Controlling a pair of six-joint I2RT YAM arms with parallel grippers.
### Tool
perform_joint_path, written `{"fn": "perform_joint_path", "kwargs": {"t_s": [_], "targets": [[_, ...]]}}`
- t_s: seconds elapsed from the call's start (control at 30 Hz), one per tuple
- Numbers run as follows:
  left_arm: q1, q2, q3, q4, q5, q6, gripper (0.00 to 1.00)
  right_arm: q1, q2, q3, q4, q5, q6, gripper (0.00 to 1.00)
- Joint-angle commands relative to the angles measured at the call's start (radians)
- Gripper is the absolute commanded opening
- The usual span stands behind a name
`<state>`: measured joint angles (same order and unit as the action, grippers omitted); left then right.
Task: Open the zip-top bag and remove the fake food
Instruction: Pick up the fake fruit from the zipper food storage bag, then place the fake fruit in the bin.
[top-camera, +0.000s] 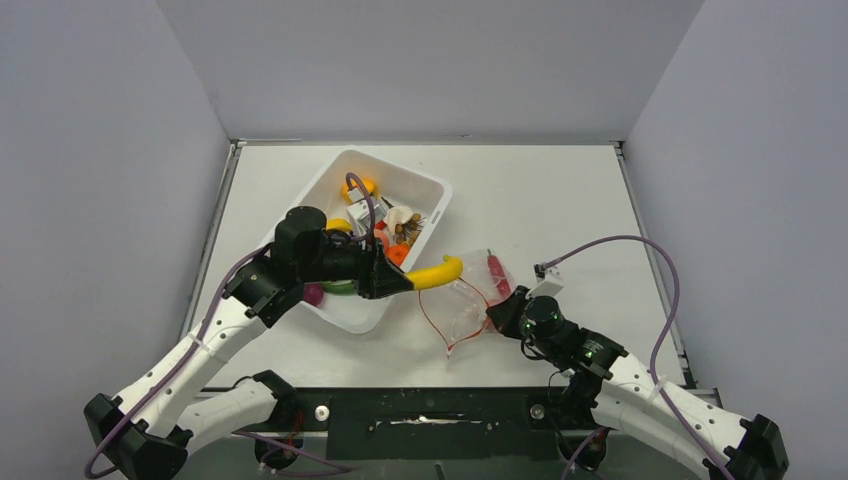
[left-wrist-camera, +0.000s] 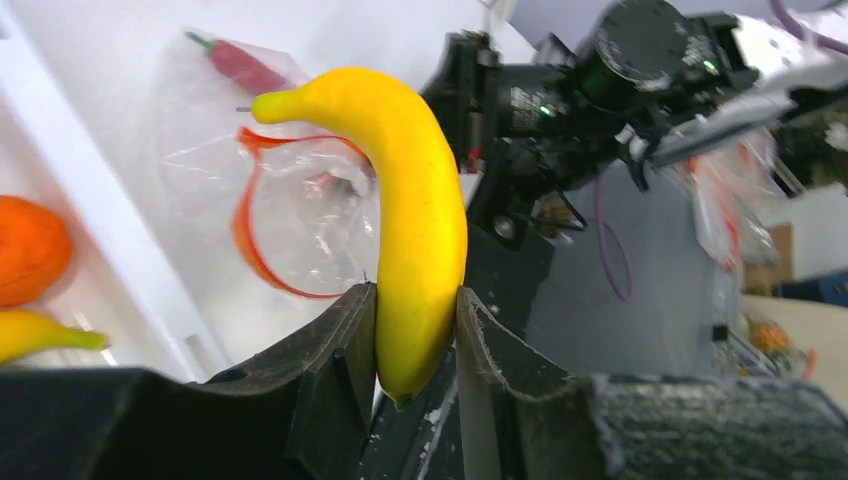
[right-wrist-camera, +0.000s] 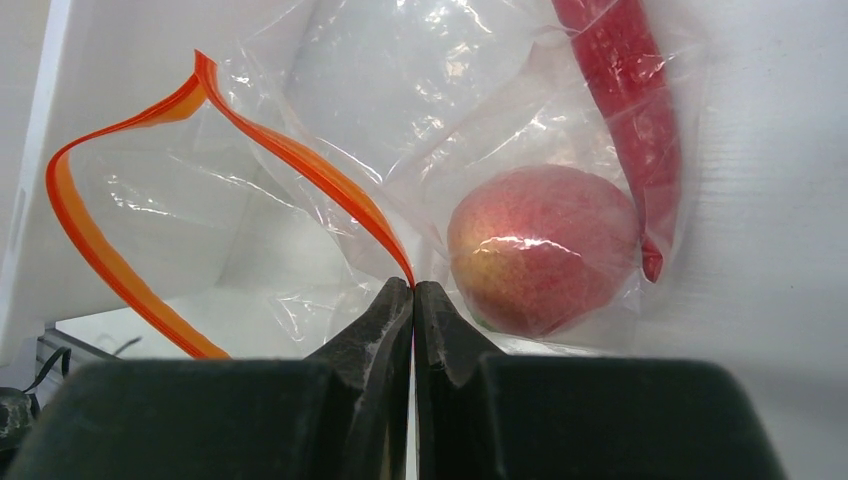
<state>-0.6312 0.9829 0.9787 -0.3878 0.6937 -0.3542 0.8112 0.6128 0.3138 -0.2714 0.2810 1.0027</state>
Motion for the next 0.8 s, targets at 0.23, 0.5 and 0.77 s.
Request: {"fn": "perform_joint_path", "kwargs": {"t_s": [0.23,0.5,0.77], "targets": [[0.095,-0.008,0.041,-0.059,-0.775,-0.012,0.0,-0.006,-0.007,0.025,-0.005,0.038,0.004,0.01],[0.315,0.011,-0.153,-0.029,-0.819,-0.126,0.0,-0.007,-0.018,0.029,-0.044,0.049,0.0,0.02],[0.326,-0.015,-0.178,-0.165,-0.869,-0.184,0.57,-0.009,-0.018,0.014,-0.027,0.056,0.019,0.02]]}}
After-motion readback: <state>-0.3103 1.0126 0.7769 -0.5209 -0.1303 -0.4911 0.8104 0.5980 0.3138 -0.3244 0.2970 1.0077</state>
